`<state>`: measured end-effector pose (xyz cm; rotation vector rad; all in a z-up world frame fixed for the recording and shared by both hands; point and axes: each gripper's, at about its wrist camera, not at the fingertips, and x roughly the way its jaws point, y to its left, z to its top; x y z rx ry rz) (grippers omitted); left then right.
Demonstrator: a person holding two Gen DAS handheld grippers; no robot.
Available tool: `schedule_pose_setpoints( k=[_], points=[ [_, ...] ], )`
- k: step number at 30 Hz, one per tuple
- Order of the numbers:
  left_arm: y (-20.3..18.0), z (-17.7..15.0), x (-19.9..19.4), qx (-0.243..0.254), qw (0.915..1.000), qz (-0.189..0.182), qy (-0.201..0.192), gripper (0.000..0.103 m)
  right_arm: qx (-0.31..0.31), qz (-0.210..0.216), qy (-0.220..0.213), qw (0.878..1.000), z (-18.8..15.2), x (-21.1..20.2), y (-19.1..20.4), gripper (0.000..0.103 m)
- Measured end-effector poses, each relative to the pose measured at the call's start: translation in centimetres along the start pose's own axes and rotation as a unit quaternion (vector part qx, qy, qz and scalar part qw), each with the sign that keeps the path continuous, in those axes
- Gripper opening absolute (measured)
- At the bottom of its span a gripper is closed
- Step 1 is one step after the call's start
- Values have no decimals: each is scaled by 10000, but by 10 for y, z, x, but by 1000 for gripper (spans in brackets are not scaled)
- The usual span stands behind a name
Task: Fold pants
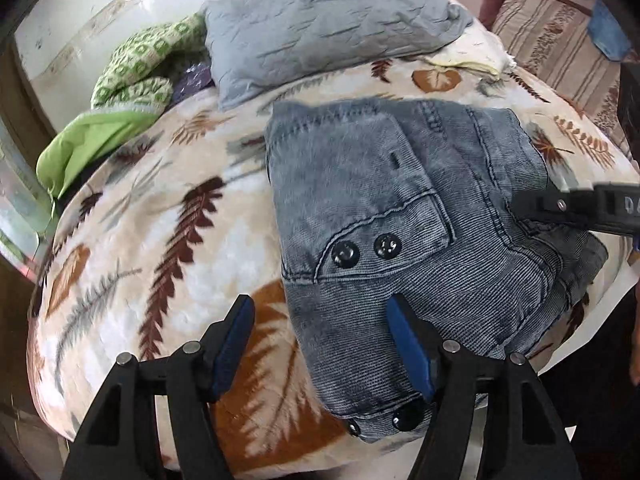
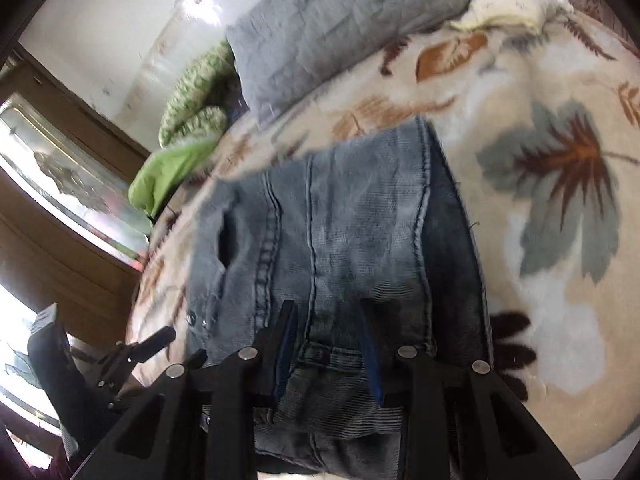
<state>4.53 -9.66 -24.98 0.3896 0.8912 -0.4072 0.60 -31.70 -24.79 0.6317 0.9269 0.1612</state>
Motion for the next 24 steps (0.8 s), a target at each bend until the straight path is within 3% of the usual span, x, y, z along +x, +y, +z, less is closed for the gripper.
schedule_pose_setpoints(
  k=[2,6,9,13,16,18,19,21,24],
  points=[
    [11,12,-7,-116,9998,-152,-94,69,-33,16,85,10000,0,-5,0,34],
    [22,50,-22,-7,9981,37,-622,69,132,169,-154,9997,16,-18,-2,34],
    [27,84,-7,-41,9981,-18,-607,69,55,152,-360,9992,42,-15,1,34],
    [30,111,44,-189,9996,80,-167,69,-58,68,-530,9986,75,3,4,34],
    [33,112,76,-399,9989,67,251,69,19,-60,-409,9991,87,20,3,34],
    [35,107,92,-508,9973,15,534,72,116,-509,-206,9984,89,34,-6,34],
    [35,105,98,-555,9966,-17,605,72,156,-593,-140,9980,88,37,-11,39],
    [34,104,100,-514,9969,71,596,78,293,-511,-84,9982,89,40,-18,39],
    [36,107,94,-542,9960,93,697,78,53,-645,-143,9978,87,37,-13,40]
  ],
)
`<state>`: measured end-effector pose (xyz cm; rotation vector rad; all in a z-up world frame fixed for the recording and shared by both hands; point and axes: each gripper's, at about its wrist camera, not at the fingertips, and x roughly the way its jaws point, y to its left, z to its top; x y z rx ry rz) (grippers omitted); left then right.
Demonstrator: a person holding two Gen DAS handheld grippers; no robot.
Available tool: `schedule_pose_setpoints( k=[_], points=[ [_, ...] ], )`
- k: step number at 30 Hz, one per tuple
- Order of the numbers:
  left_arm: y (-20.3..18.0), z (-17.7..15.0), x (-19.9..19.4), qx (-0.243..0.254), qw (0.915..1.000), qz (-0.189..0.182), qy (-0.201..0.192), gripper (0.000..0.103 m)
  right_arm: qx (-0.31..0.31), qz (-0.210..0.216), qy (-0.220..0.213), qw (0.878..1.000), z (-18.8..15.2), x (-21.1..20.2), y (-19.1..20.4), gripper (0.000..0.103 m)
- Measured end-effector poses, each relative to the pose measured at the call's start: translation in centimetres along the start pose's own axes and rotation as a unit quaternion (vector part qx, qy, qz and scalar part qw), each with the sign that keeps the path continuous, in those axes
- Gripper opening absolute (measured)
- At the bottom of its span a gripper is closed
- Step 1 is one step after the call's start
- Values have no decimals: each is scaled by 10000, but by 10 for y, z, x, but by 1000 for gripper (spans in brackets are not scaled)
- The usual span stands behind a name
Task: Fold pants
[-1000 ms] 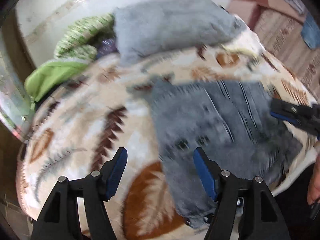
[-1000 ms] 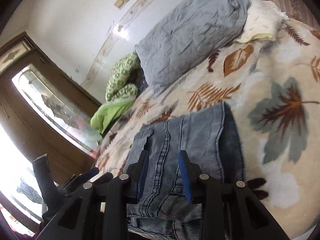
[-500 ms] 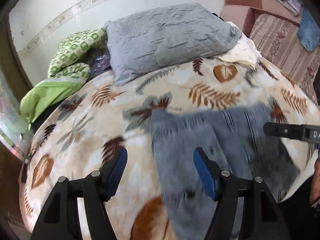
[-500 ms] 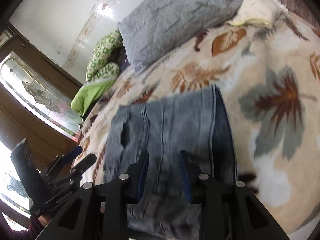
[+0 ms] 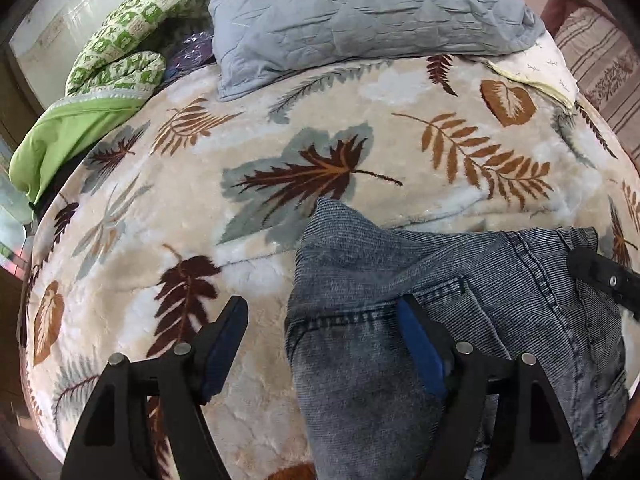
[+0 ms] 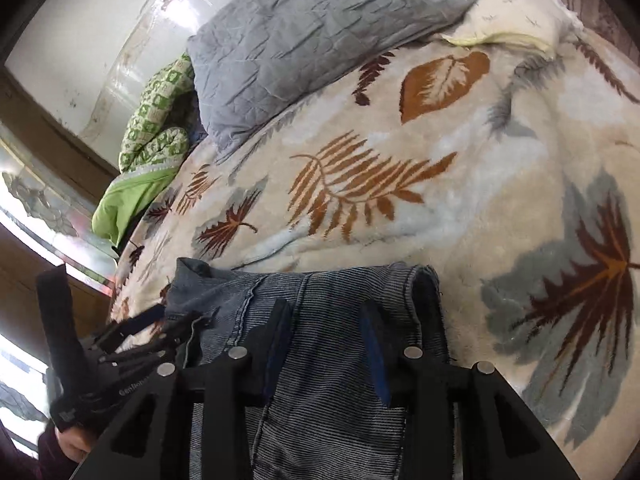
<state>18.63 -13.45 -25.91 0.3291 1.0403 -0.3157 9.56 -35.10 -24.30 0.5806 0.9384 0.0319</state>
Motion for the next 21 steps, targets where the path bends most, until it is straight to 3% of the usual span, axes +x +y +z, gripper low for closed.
schedule_pose_setpoints(
  k=[5,10,12,16,20,21],
  points=[
    [18,-21,-43,-201,9991,-90,-358,78,-218,-35,-397,9990,-16,-33,8,43],
    [14,-67,-83,18,9976,-251,-649,78,-522,236,-611,9965,-41,-66,20,43],
    [9,-85,-92,164,9970,-276,-704,78,-535,232,-532,9969,-55,-71,23,43],
    [-5,-114,-86,383,9976,-367,-450,78,-633,166,-278,9975,-83,-75,31,43],
    [-9,-129,-70,367,9982,-289,-380,78,-873,-326,318,9951,-107,-55,36,45],
    [-8,-129,-70,333,9982,-307,-393,78,-1035,-433,255,9934,-110,-56,41,45]
  ],
)
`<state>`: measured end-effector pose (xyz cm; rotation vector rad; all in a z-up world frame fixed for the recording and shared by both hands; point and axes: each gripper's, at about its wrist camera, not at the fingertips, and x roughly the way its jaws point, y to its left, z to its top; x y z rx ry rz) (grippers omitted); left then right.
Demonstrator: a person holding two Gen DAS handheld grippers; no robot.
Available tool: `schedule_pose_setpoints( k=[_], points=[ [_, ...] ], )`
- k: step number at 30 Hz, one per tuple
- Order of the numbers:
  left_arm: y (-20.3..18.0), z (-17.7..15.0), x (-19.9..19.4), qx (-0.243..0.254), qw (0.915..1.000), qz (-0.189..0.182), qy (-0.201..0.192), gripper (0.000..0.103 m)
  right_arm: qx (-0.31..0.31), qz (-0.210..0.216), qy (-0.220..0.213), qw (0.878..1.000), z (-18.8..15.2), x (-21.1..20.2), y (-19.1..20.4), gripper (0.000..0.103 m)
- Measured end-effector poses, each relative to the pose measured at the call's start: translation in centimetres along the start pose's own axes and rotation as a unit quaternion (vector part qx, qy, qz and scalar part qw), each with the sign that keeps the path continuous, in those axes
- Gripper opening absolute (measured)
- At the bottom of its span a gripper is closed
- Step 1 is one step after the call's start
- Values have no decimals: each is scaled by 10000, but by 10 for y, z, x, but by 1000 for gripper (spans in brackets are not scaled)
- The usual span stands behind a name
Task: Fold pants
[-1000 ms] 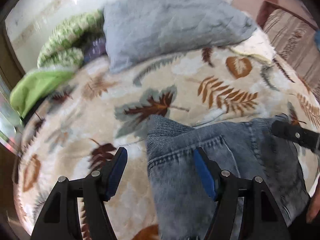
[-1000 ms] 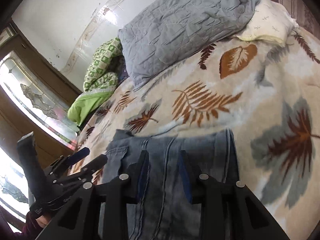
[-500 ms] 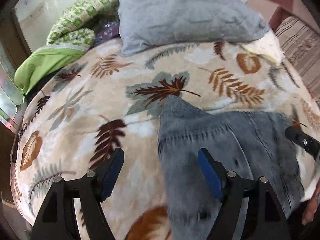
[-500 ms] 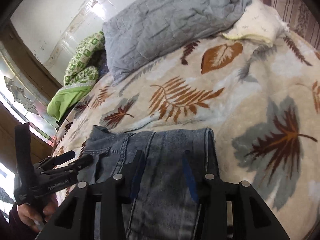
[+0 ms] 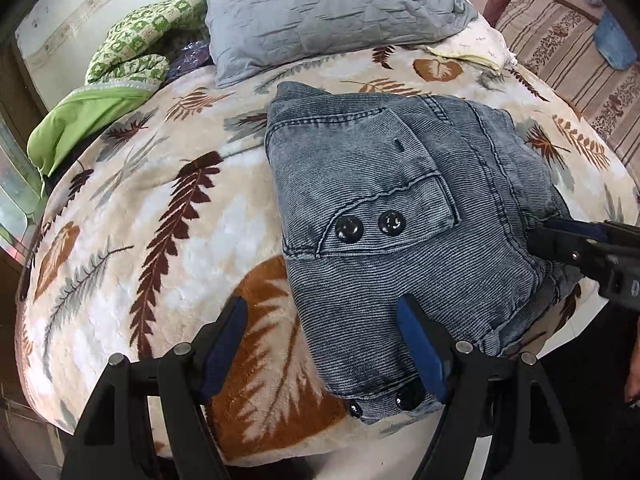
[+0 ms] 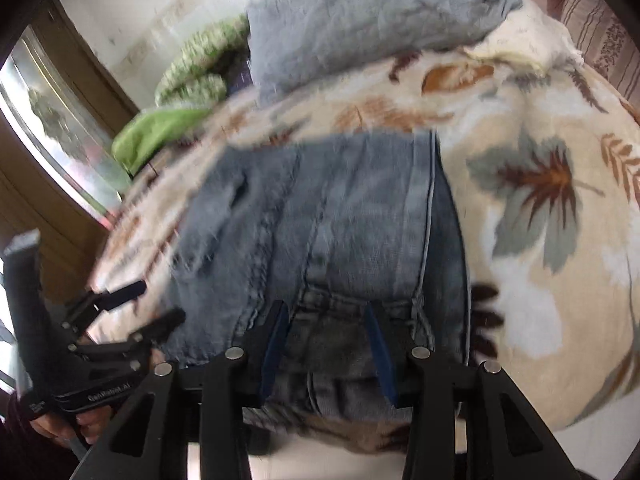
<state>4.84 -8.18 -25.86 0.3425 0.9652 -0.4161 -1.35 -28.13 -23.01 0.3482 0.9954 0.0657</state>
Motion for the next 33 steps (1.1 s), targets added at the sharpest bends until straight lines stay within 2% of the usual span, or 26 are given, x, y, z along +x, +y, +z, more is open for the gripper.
schedule_pose_setpoints(
  k=[2,5,7,11,18,20,33],
  points=[
    [5,2,-5,-102,9999,-84,-9,78,-166,-42,26,9998,-1,-3,4,47],
    [9,5,-20,-114,9997,21,-228,78,144,246,-61,9996,0,-14,-6,49],
    [10,5,-34,-98,9988,147,-465,78,381,459,-340,9976,1,-30,-15,52],
    [14,8,-60,-209,9954,314,-884,81,537,553,-943,9926,0,-62,-25,59],
    [19,17,-86,-418,9905,553,-1190,82,444,520,-1490,9865,1,-90,-31,60],
    [20,19,-92,-487,9893,589,-1243,82,548,596,-1507,9853,2,-91,-36,65],
    [29,24,-99,-749,9871,706,-1230,82,507,708,-1391,9864,3,-79,-31,65]
  ],
)
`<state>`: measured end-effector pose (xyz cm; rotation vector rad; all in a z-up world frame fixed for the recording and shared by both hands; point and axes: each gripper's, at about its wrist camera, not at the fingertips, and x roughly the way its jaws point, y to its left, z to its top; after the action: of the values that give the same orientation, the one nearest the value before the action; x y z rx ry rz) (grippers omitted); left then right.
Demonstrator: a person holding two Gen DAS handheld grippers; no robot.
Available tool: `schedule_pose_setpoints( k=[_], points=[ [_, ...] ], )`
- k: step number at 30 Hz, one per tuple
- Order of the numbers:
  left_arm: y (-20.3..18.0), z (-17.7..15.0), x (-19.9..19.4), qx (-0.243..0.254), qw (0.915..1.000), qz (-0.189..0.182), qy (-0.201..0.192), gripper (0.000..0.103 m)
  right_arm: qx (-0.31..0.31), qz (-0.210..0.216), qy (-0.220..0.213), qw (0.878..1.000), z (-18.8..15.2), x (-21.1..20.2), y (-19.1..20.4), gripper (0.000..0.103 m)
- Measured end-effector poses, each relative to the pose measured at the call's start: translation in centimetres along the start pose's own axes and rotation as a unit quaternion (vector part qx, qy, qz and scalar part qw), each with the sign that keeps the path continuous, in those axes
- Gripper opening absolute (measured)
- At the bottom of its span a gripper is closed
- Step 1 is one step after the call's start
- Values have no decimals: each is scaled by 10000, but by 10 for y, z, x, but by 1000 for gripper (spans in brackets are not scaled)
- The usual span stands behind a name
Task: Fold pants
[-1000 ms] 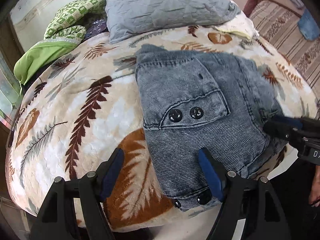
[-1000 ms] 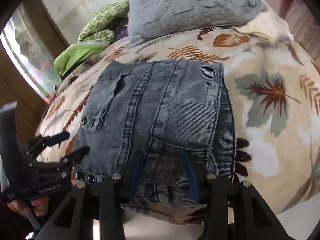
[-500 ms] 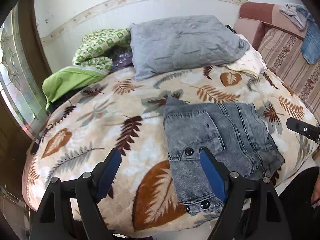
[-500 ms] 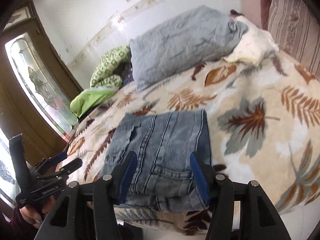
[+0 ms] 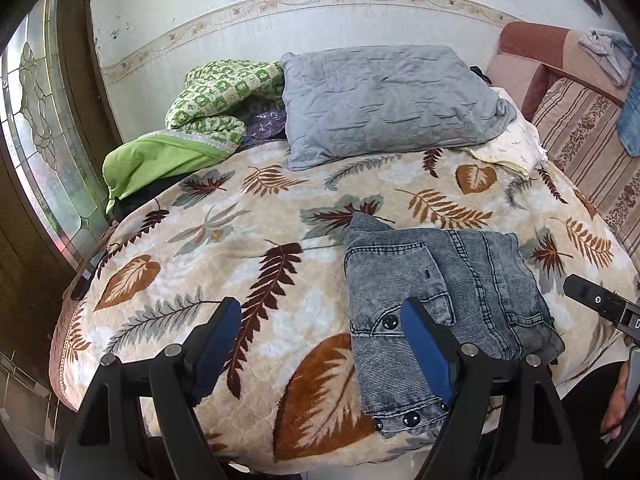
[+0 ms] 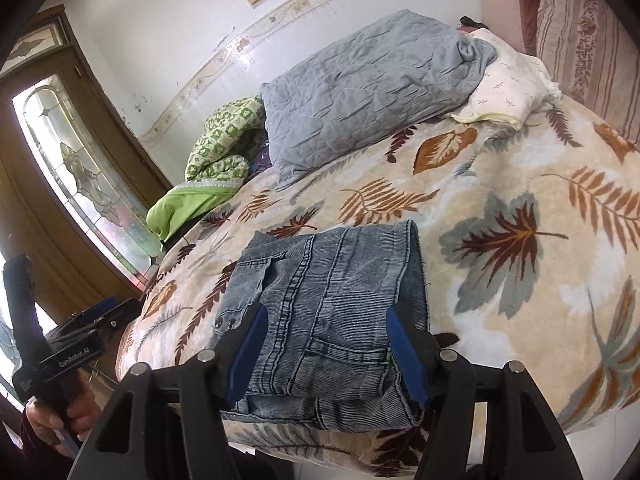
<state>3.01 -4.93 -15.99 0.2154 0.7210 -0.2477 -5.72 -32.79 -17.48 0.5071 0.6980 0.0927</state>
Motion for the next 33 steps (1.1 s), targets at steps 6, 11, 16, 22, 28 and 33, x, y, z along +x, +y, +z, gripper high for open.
schedule_pose_setpoints(
  k=[6,11,16,22,28,33],
  points=[
    [5,-3,7,-72,9999,38,98,82,62,15,29,10000,-1,3,0,66],
    [8,-5,13,-118,9997,50,214,82,109,9,39,9999,-1,4,-1,66],
    [8,-6,17,-121,9995,68,268,82,146,14,67,9999,-1,6,-2,66],
    [9,-8,21,-126,9993,92,345,82,159,24,82,9998,-1,7,-2,66],
    [9,-10,25,-130,9990,117,404,82,184,26,92,9998,-1,8,-3,66],
    [10,-12,28,-150,9988,124,448,82,184,28,99,9998,-1,8,-3,66]
  ],
)
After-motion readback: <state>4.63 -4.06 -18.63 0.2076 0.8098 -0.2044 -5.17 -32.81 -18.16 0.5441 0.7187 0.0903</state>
